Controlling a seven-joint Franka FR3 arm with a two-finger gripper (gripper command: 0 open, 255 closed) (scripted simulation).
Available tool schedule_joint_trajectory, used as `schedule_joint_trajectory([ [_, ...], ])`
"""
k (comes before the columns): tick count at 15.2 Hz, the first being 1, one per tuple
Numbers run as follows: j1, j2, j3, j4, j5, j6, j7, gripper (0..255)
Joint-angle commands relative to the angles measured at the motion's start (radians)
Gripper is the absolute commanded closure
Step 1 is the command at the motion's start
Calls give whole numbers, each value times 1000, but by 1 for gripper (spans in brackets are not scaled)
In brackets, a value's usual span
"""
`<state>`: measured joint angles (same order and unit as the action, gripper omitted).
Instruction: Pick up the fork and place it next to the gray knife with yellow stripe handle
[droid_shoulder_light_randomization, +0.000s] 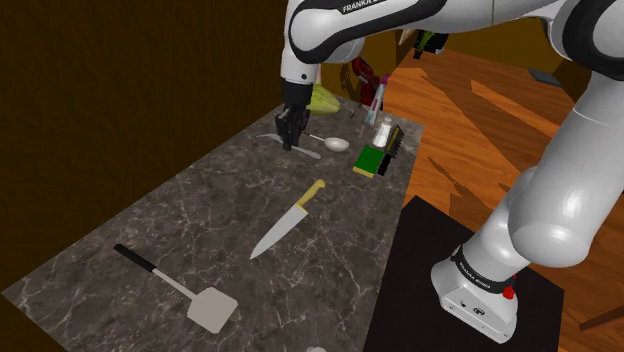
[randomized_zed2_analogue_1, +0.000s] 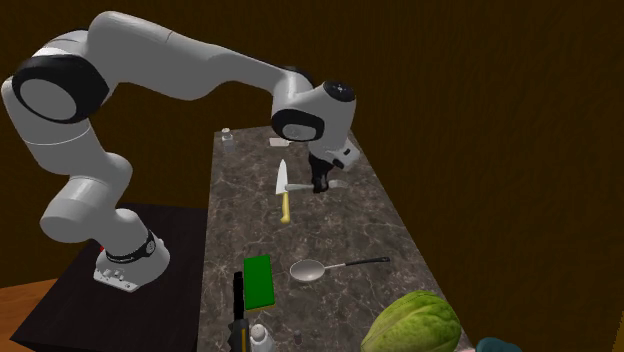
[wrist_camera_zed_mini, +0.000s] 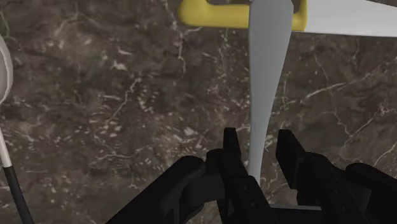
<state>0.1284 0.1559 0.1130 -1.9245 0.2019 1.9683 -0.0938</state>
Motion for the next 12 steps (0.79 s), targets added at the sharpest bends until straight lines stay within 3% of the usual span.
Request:
schedule_joint_trajectory([
  [1,-26,-12,-19,-3,-2,-17,-43,255],
  [12,-167,1,-132,27,-26,-77,-281,255],
])
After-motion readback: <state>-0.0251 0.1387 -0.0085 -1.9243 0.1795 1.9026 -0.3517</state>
